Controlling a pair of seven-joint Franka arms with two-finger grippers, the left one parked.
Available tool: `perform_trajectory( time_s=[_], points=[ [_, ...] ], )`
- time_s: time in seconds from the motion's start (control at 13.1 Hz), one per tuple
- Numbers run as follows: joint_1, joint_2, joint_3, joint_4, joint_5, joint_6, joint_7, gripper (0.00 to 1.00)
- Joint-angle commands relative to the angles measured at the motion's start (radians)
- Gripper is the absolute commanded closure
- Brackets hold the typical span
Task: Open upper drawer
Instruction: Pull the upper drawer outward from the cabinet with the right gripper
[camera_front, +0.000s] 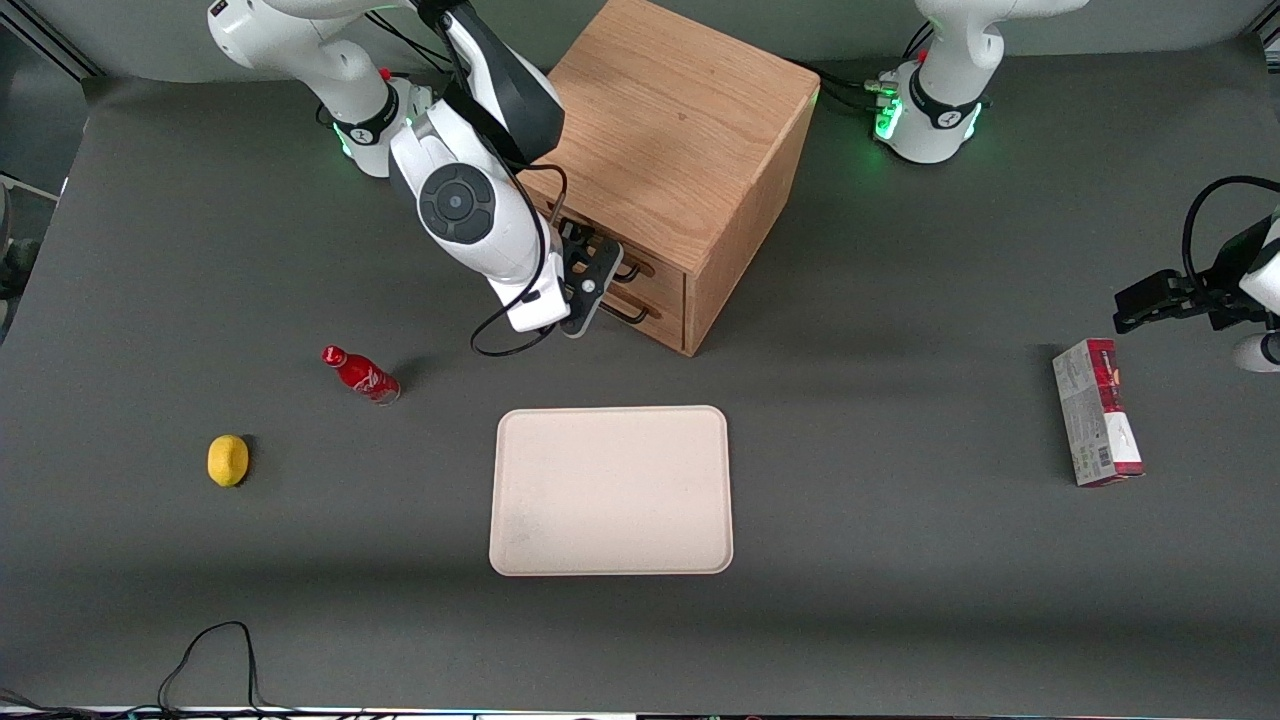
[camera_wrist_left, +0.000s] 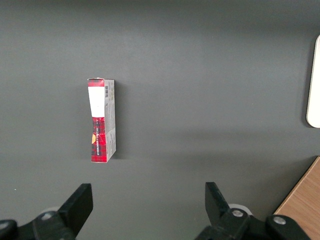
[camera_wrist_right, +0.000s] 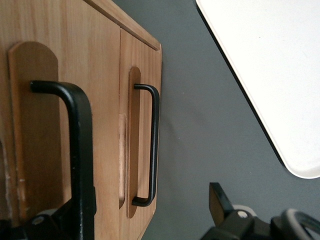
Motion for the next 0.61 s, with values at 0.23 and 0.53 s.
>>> perform_trajectory(
  time_s=[0.23,0.53],
  points=[
    [-0.001,0.025,-0.026,0.002,-0.026,0.067,-0.026,0.00],
    [-0.001,0.021,-0.045,0.005,-0.030,0.067,-0.026,0.00]
  ],
)
